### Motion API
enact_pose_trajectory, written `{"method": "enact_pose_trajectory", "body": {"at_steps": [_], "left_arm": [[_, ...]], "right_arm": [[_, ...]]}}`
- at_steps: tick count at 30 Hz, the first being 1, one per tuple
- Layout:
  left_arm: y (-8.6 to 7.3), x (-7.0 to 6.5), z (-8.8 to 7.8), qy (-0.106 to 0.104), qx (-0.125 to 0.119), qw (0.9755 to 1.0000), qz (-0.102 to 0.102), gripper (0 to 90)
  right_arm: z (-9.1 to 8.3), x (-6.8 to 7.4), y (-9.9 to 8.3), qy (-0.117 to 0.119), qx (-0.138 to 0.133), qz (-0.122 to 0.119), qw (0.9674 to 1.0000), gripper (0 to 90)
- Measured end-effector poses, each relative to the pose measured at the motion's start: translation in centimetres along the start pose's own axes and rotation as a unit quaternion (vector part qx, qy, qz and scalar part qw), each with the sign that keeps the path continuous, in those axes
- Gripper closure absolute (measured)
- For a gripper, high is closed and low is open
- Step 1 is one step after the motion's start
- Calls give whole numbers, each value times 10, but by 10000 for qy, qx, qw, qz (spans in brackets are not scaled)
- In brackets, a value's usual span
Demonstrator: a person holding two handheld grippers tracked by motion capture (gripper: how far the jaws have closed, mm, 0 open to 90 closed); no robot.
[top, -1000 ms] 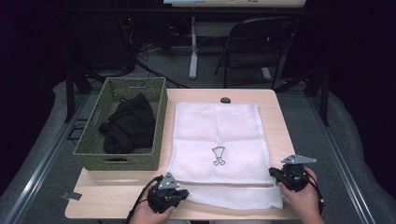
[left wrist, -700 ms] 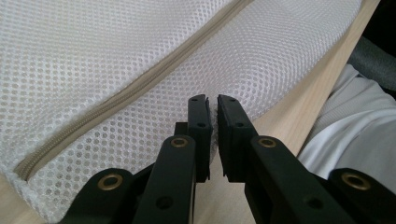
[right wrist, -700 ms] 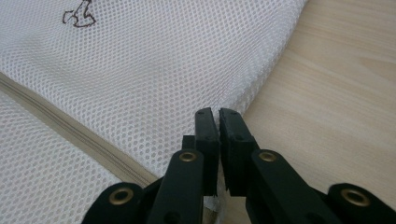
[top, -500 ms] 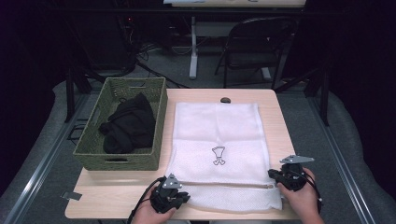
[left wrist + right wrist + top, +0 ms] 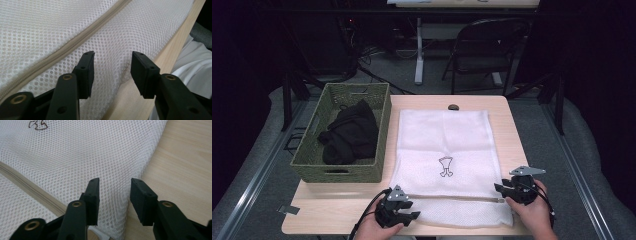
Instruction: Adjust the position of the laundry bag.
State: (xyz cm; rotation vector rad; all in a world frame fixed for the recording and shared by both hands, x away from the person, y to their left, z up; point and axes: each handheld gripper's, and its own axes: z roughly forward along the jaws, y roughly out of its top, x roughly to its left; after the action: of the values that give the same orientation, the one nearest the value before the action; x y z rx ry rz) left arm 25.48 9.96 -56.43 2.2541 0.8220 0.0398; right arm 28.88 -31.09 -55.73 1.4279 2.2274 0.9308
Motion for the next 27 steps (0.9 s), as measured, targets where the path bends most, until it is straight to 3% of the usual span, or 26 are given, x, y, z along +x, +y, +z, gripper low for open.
{"method": "enact_pose_trajectory", "body": {"at_steps": [6, 7, 15, 18, 22, 26, 27], "left_arm": [[2, 4, -5, 107, -156, 9998, -38, 489], [2, 5, -6, 114, -158, 9998, -35, 489], [3, 11, -16, 205, -423, 9987, -203, 493], [4, 13, -19, 252, -455, 9985, -166, 496], [9, 14, -24, 190, -551, 9981, -207, 544], [19, 14, -28, 144, -720, 9972, -98, 572], [24, 14, -28, 256, -675, 9974, -6, 569]], "right_arm": [[-2, 4, 1, -250, -51, -323, 9992, 511], [-2, 5, 2, -311, -62, -466, 9984, 511], [-6, 18, 6, -265, -121, -638, 9975, 510], [-7, 22, 7, -275, -151, -715, 9969, 509], [-10, 28, 9, -259, -263, -786, 9962, 510], [-11, 33, 11, -135, -293, -741, 9967, 512], [-11, 33, 12, -101, -257, -768, 9967, 520]]}}
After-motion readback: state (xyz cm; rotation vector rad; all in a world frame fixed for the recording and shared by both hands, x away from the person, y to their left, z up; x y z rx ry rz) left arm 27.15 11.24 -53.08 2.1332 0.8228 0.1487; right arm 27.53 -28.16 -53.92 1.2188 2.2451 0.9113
